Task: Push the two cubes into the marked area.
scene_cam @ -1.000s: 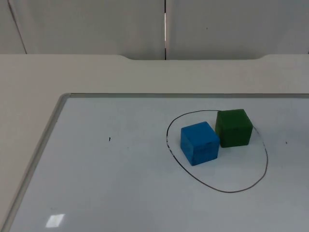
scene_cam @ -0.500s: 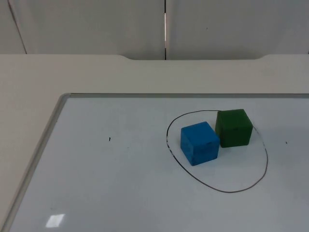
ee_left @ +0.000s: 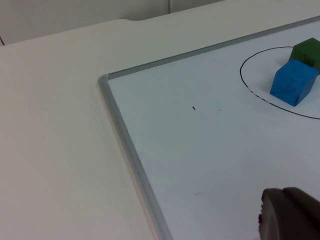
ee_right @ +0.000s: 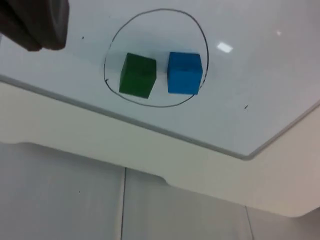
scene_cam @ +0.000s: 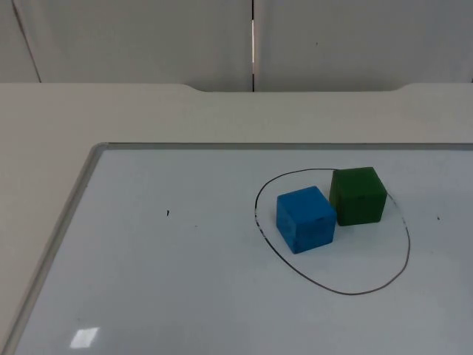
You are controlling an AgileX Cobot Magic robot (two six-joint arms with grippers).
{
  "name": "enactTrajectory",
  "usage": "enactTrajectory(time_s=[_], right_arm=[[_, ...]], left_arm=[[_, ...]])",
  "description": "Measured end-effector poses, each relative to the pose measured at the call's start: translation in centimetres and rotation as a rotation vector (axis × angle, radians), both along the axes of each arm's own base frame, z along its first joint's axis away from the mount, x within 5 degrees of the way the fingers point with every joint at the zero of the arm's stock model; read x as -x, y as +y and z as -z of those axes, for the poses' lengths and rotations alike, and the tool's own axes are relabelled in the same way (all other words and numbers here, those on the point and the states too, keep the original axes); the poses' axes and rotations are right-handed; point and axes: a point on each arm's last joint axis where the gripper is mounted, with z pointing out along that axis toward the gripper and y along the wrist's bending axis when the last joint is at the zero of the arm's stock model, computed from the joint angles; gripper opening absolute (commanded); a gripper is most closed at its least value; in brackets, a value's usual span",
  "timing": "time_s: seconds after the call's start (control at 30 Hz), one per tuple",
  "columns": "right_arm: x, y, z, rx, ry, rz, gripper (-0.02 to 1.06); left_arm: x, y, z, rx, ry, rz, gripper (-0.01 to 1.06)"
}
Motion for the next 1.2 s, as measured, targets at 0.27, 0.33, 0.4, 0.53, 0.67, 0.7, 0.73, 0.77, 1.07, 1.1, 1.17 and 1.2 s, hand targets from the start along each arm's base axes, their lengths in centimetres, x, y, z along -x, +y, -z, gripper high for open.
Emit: enactTrajectory(time_s=[0.27,0.33,0.4,0.53,0.67,0.7,0.73,0.77,1.07,1.1,1.17,1.2], right_arm=[[3.6,-1.1,0.9,0.01,0.012,-0.017,0.0],[4.0,-1.3,1.1,0.014,0.016,-0.018,0.0],[4.8,-1.6,1.4,0.025,0.005,-0.014,0.0],[5.8,-2.3,1.7,0.038,-0.025,0.017,0.0],[5.8,-2.6,2.5,0.038,0.011,0.054,0.0],[5.8,-2.7,2.7,0.042,0.028,0.061,0.0],[5.7,-2.7,2.9,0.049,0.039,0.068,0.0],[5.7,-2.7,3.1,0.048,0.05,0.07,0.0],[5.6,-3.0,3.4,0.038,0.082,0.112,0.0],[5.6,-3.0,3.4,0.034,0.083,0.118,0.0],[5.6,-3.1,3.4,0.036,0.082,0.124,0.0],[5.6,-3.1,3.4,0.036,0.082,0.124,0.0]], left_arm=[[0.0,0.0,0.0,0.0,0.0,0.0,0.0],[0.0,0.0,0.0,0.0,0.0,0.0,0.0],[0.0,0.0,0.0,0.0,0.0,0.0,0.0],[0.0,0.0,0.0,0.0,0.0,0.0,0.0],[0.0,0.0,0.0,0.0,0.0,0.0,0.0],[0.0,0.0,0.0,0.0,0.0,0.0,0.0],[0.0,0.0,0.0,0.0,0.0,0.0,0.0],[0.0,0.0,0.0,0.0,0.0,0.0,0.0],[0.0,0.0,0.0,0.0,0.0,0.0,0.0],[0.0,0.0,0.0,0.0,0.0,0.0,0.0],[0.0,0.0,0.0,0.0,0.0,0.0,0.0],[0.0,0.0,0.0,0.0,0.0,0.0,0.0]])
